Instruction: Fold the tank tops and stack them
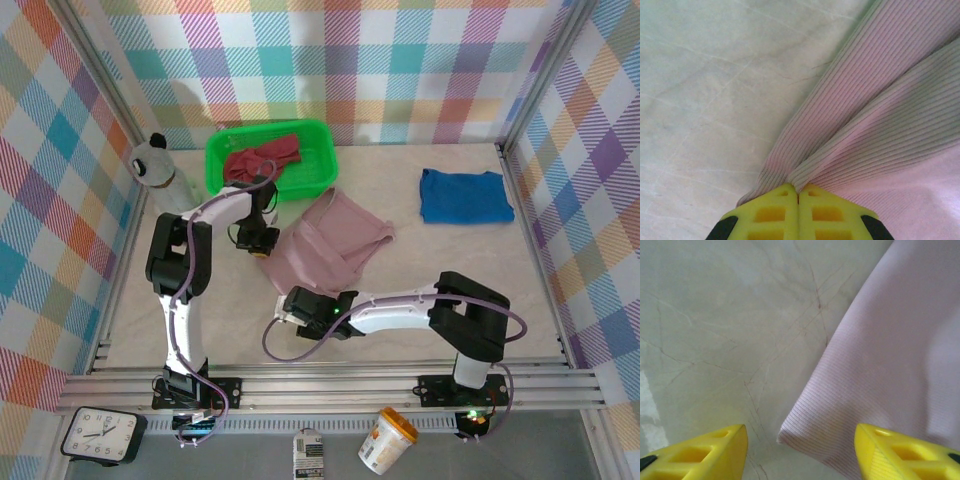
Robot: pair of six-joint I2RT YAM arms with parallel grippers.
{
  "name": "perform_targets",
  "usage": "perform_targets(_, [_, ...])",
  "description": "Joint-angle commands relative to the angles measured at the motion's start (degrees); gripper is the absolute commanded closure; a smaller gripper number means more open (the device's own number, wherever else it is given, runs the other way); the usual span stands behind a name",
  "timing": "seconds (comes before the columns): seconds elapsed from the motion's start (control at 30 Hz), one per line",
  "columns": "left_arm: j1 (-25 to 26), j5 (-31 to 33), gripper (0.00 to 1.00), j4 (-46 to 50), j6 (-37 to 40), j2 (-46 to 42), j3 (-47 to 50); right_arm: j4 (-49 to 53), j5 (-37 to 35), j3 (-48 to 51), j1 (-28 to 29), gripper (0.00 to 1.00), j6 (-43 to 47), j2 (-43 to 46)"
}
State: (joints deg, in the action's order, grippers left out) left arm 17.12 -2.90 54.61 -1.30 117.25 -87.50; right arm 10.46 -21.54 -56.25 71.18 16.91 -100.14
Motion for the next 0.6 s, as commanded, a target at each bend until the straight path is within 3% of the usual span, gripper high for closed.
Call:
perform_targets(0.0, [-1.3, 0.8, 0.99, 3.1, 1.3, -3.1, 0.3, -4.0, -1.3, 0.2, 0.6, 0.40, 3.1, 2.4])
perform_targets(0.43, [-3.0, 1.1, 0.98, 3.2, 1.3, -3.6, 1.6, -5.3, -2.1, -4.7, -0.5, 0.39, 7.6, -8.8])
perform_targets(0.5, [-3.6, 1.5, 0.98, 3.2, 1.2, -3.6, 2.0, -3.9, -1.4, -5.2, -0.8, 0.43, 7.1, -9.5])
perform_targets(0.57, [-4.2, 1.4, 0.98, 3.2, 1.1, -3.4, 2.3, -2.5, -0.6, -5.2, -1.0, 0.55, 6.1, -9.3])
